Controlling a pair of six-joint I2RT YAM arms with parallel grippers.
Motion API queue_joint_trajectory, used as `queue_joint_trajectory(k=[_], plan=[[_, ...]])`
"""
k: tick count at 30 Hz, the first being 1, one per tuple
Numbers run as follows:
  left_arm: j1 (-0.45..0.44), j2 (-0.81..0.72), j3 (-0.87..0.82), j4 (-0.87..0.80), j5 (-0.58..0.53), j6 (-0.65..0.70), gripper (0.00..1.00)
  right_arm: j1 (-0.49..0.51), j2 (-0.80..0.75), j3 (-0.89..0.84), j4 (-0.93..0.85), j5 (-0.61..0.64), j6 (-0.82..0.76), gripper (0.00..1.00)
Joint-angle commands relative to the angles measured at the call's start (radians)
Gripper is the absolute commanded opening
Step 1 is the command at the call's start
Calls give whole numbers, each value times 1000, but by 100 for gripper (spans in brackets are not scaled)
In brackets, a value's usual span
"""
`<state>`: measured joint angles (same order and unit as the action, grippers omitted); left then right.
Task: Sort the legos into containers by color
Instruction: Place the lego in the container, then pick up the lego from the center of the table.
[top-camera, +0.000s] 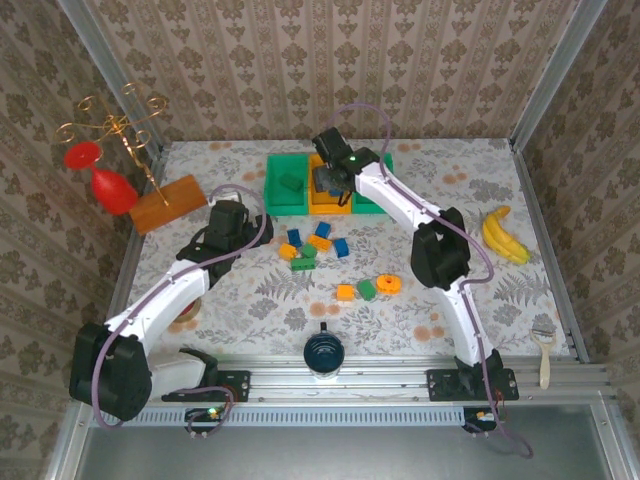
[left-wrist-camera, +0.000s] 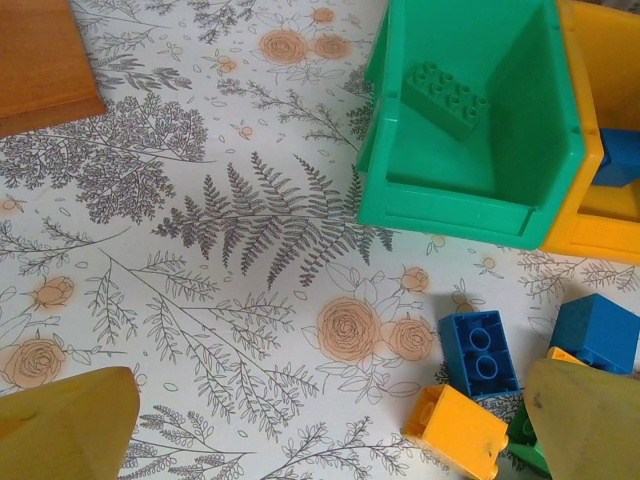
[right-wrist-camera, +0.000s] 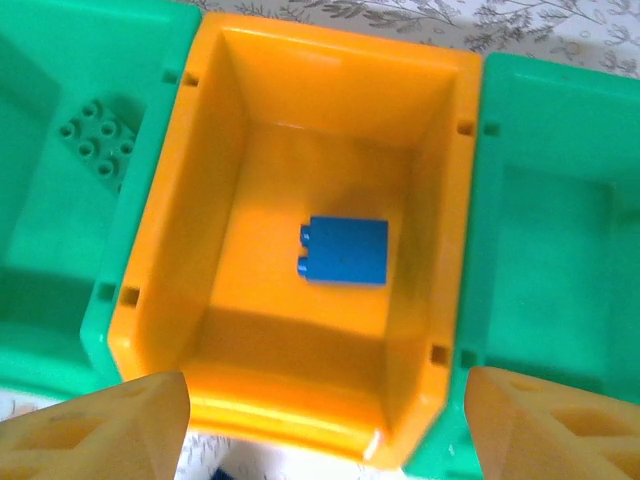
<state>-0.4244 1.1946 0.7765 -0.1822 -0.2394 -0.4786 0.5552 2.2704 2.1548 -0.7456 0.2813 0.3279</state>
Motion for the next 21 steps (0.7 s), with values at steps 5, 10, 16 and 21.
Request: queue_joint_trajectory(k=[5, 10, 16, 21], plan=[[5, -24, -17, 3, 3, -10, 100, 9, -305, -277, -30, 6, 158, 76], [5, -18, -19, 9, 1, -4, 100, 9, -515, -594, -26, 15, 286, 78], [6, -6, -21, 16, 6, 10, 100, 9, -727, -875, -91, 5, 405, 84], [4, 4, -19, 24, 10, 11, 100, 9, -853, -1031, -142, -39, 474, 86]])
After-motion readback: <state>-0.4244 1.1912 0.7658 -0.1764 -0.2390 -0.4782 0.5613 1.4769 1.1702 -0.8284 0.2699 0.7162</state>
